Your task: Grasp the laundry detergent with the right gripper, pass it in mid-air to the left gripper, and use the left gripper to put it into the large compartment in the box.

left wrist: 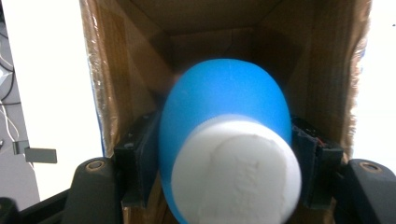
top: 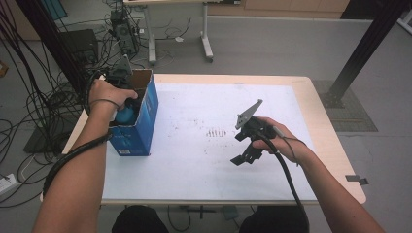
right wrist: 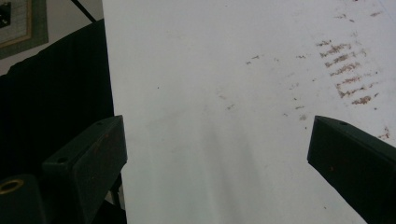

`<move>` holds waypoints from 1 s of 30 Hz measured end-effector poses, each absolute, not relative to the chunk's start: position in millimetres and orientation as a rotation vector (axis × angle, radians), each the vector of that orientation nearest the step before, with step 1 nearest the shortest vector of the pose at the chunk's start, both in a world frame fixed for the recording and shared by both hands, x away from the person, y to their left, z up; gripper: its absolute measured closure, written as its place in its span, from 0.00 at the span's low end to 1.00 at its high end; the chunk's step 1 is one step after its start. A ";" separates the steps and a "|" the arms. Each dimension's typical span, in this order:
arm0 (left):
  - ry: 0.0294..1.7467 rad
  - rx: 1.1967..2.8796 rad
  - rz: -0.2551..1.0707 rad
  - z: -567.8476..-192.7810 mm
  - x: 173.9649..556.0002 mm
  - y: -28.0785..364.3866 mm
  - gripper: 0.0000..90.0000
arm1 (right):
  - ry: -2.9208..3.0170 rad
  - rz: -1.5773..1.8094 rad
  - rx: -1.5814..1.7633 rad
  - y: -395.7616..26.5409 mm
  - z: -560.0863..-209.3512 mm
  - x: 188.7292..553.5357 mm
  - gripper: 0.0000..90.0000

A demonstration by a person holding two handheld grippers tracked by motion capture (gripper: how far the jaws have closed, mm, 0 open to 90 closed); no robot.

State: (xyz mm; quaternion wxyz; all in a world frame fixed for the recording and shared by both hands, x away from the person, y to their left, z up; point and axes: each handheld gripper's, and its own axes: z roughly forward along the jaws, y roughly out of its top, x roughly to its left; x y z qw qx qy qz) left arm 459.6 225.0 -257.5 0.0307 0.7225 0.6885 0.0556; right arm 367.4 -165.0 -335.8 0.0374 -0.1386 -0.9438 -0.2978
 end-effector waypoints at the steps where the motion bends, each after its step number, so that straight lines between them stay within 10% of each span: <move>1: 2.120 2.225 0.171 -256.3 459.3 225.2 0.38 | -2.895 -0.914 -0.425 -164.7 -335.9 367.4 0.05; 30: 2.021 2.219 0.201 -201.2 445.6 216.3 0.23 | -2.903 -0.909 -0.426 -165.6 -333.8 366.7 0.05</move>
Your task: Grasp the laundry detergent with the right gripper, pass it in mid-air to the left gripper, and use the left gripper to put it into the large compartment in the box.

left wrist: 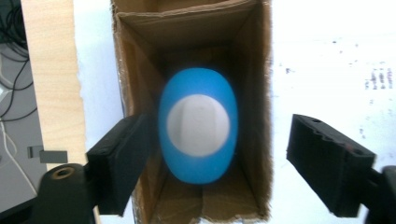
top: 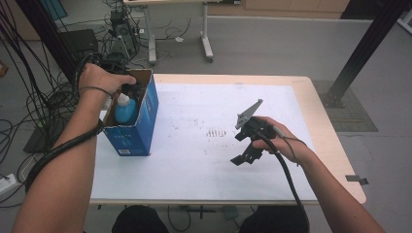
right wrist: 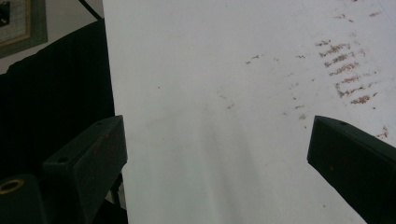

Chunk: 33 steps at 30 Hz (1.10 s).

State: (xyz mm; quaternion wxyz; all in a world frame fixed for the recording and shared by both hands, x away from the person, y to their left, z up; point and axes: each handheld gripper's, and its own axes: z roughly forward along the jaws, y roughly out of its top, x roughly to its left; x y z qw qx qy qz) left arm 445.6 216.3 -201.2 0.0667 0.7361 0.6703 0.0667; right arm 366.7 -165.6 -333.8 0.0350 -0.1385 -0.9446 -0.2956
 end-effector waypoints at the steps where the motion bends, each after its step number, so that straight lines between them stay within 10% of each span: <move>1: 2.013 2.221 0.204 -199.2 444.4 215.3 0.22 | -2.902 -0.909 -0.427 -166.0 -333.4 366.7 0.05; 33: 1.594 2.461 0.172 -183.1 383.4 141.6 0.12 | -2.991 -0.743 -0.451 -170.6 -318.0 368.0 0.04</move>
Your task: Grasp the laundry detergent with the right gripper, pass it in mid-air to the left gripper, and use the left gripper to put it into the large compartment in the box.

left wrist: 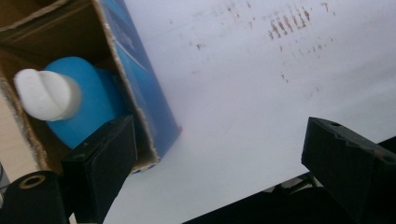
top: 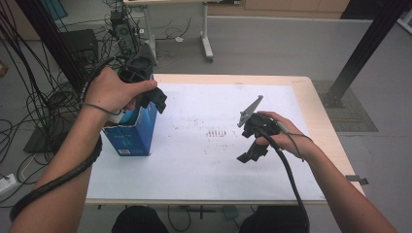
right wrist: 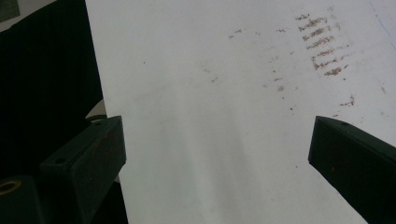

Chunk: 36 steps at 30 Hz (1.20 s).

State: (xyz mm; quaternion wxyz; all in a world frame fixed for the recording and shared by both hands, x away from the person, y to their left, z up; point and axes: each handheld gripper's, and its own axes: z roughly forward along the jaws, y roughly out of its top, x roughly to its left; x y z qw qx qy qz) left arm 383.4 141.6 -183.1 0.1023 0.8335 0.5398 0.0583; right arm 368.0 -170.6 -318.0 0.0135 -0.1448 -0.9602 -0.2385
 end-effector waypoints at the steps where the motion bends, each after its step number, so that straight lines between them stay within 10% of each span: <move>1: 1.582 2.468 0.167 -184.8 382.2 138.7 0.12 | -2.993 -0.738 -0.447 -170.4 -317.6 368.0 0.05; 36: 1.395 2.588 0.074 -284.2 344.3 74.5 0.12 | -3.001 -0.687 -0.502 -166.2 -308.0 355.1 0.04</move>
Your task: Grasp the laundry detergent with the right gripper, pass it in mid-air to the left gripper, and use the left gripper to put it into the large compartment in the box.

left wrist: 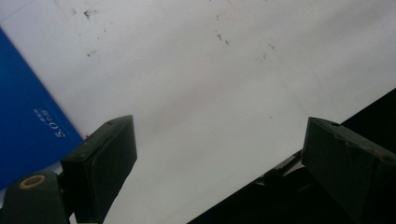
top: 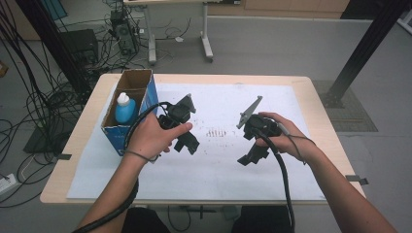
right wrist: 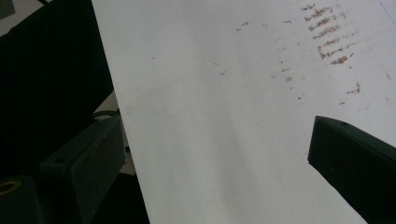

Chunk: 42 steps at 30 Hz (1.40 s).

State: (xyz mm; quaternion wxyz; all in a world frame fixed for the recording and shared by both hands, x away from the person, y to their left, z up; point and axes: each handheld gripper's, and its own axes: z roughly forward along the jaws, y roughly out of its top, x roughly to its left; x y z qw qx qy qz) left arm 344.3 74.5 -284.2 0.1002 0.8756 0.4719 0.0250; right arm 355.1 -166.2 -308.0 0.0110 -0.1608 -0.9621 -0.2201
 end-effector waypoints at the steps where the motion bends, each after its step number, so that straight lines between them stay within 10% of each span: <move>1: 1.396 2.590 0.079 -288.6 343.6 73.4 0.12 | -3.003 -0.684 -0.503 -165.9 -307.5 354.5 0.05; 42: 1.423 2.612 -0.022 -374.7 347.0 52.9 0.13 | -2.985 -0.668 -0.613 -173.1 -310.8 357.0 0.05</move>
